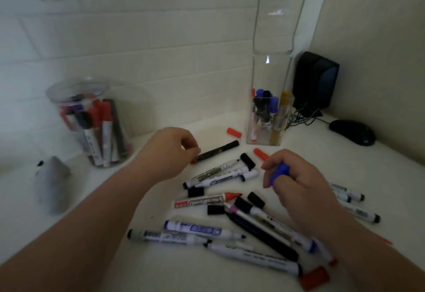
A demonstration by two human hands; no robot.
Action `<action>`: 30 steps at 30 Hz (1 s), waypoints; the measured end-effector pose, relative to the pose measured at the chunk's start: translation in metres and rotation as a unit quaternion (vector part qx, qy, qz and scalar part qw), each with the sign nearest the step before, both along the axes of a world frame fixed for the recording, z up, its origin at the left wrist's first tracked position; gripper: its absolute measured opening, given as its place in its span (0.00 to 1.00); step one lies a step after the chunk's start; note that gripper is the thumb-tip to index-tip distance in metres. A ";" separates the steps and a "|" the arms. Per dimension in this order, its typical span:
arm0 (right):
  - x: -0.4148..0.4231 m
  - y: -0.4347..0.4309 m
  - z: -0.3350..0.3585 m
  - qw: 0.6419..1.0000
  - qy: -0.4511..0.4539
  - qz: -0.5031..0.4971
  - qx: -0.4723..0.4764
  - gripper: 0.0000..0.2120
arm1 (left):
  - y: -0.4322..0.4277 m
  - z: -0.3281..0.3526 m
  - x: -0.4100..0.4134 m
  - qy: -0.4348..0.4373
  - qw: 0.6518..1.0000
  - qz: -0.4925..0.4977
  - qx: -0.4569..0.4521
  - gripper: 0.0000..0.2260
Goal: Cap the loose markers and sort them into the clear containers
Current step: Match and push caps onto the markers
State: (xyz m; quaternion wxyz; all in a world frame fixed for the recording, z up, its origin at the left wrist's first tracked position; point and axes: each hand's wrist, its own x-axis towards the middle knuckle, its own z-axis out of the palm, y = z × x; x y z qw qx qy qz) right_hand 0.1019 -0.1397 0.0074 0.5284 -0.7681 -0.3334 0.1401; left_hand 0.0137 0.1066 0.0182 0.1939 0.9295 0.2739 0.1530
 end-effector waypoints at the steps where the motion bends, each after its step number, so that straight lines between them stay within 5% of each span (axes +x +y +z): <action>1: 0.000 0.002 -0.001 1.000 0.016 -0.001 0.013 0.15 | 0.000 -0.008 -0.001 -0.005 1.000 -0.001 0.008 0.04; 4: 0.000 0.003 -0.003 1.000 0.009 -0.008 0.017 0.21 | 0.003 -0.024 0.001 -0.026 0.999 -0.031 0.009 0.04; 11: 0.001 0.007 0.003 0.993 -0.073 -0.091 -0.028 0.04 | 0.003 -0.005 -0.025 0.052 0.989 -0.136 0.039 0.07; 18: 0.005 0.006 0.007 0.988 -0.065 -0.132 -0.039 0.05 | -0.007 0.014 -0.049 0.116 0.966 -0.229 0.002 0.09; 21: 0.011 0.004 0.003 0.981 0.143 -0.125 0.043 0.09 | -0.011 0.007 -0.044 0.063 0.969 -0.236 0.029 0.08; 25: 0.026 -0.007 0.017 0.843 0.470 -0.118 0.235 0.11 | -0.017 0.000 -0.041 0.103 0.954 -0.279 0.044 0.05; 28: 0.047 -0.026 0.026 0.769 0.518 -0.159 0.340 0.11 | -0.014 0.001 -0.043 0.118 0.950 -0.289 0.024 0.04; 30: 0.061 -0.038 0.027 0.768 0.500 -0.183 0.356 0.09 | -0.011 0.010 -0.048 0.125 0.954 -0.272 0.011 0.03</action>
